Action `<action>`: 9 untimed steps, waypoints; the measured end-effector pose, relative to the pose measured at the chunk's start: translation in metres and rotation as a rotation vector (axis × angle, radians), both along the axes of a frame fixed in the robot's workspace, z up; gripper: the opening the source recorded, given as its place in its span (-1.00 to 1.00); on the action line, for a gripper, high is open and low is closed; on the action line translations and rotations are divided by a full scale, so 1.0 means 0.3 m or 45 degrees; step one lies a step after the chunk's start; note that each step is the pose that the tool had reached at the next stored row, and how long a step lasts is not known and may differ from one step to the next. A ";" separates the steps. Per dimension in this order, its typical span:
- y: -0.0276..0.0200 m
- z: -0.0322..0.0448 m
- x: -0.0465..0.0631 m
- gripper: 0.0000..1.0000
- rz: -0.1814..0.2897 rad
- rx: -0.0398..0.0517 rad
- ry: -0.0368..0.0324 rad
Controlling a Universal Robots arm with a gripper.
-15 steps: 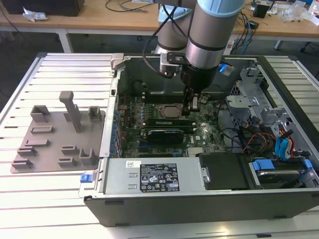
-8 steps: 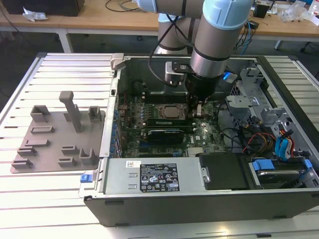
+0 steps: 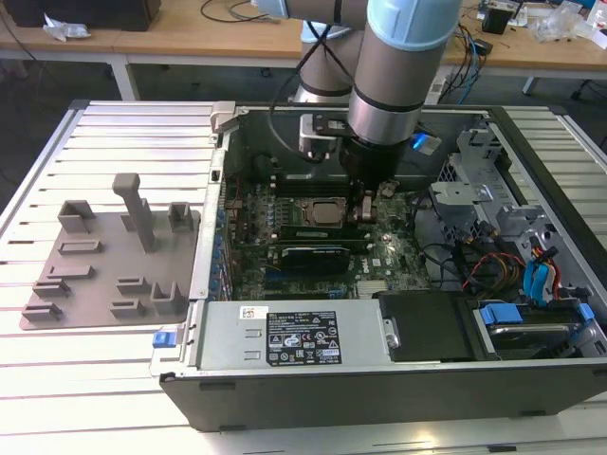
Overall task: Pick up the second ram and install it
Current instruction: 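Press down the second ram until it locks into place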
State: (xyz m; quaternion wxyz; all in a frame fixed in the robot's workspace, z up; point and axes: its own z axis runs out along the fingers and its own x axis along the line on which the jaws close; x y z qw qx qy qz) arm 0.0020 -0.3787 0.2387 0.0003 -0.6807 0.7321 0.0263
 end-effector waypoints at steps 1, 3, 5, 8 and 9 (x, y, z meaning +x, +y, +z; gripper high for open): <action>-0.001 0.000 -0.041 -0.79 0.000 0.000 -0.0021; -0.001 -0.001 -0.125 -0.79 0.000 0.000 -0.0069; -0.001 -0.006 -0.179 -0.79 0.000 0.000 -0.0103; 0.000 -0.014 -0.233 -0.79 0.000 0.000 -0.0117; 0.000 -0.014 -0.238 -0.79 0.000 0.000 -0.0116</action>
